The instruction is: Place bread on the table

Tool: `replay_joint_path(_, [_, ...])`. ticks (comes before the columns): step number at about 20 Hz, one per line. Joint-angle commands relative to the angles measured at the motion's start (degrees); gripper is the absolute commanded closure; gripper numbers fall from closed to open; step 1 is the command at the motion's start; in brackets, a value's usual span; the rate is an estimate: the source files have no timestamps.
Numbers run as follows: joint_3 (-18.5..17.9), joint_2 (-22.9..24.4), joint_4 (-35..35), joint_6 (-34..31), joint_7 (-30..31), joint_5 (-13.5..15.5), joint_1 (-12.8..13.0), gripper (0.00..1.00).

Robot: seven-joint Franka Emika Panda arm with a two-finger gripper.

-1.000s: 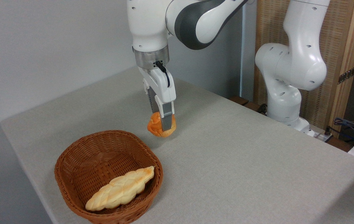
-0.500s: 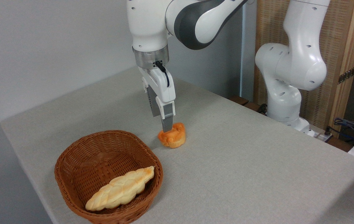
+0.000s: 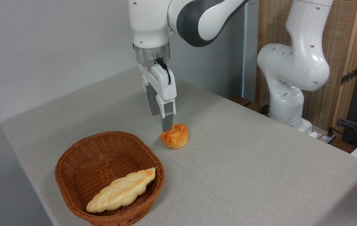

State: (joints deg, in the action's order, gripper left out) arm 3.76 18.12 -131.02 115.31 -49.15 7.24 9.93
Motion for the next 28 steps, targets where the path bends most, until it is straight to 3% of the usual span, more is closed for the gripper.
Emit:
replay_joint_path(1, [-0.7, 0.3, 6.2, -3.2, 0.1, 0.2, -2.4, 0.0])
replay_joint_path(3, [-0.7, -1.1, 11.3, -7.4, 0.1, 0.2, -4.2, 0.0])
replay_joint_path(7, [-3.8, -4.8, 19.5, -13.8, 0.1, 0.2, -4.4, 0.0])
replay_joint_path(10, [-4.2, -9.8, 27.2, -18.4, 0.5, 0.2, -4.5, 0.0])
replay_joint_path(15, [-4.4, -18.3, 38.8, -20.0, 9.1, 0.2, -4.5, 0.0])
replay_joint_path(19, [-3.5, -21.1, 41.6, -20.9, 10.7, 0.1, -4.8, 0.0])
replay_joint_path(20, [-2.2, -21.2, 41.5, -20.7, 11.0, 0.0, -6.7, 0.0])
replay_joint_path(21, [1.6, -21.2, 41.5, -20.5, 11.0, -0.9, -9.3, 0.0])
replay_joint_path(23, [10.6, -21.4, 40.9, -20.5, 11.2, -5.8, -16.0, 0.0])
replay_joint_path(24, [12.7, -22.0, 41.0, -20.5, 11.4, -7.1, -17.3, 0.0])
replay_joint_path(26, [12.4, -21.9, 41.1, -20.5, 11.6, -7.1, -17.3, 0.0])
replay_joint_path(28, [10.0, -21.6, 41.1, -20.7, 11.3, -6.6, -16.6, 0.0])
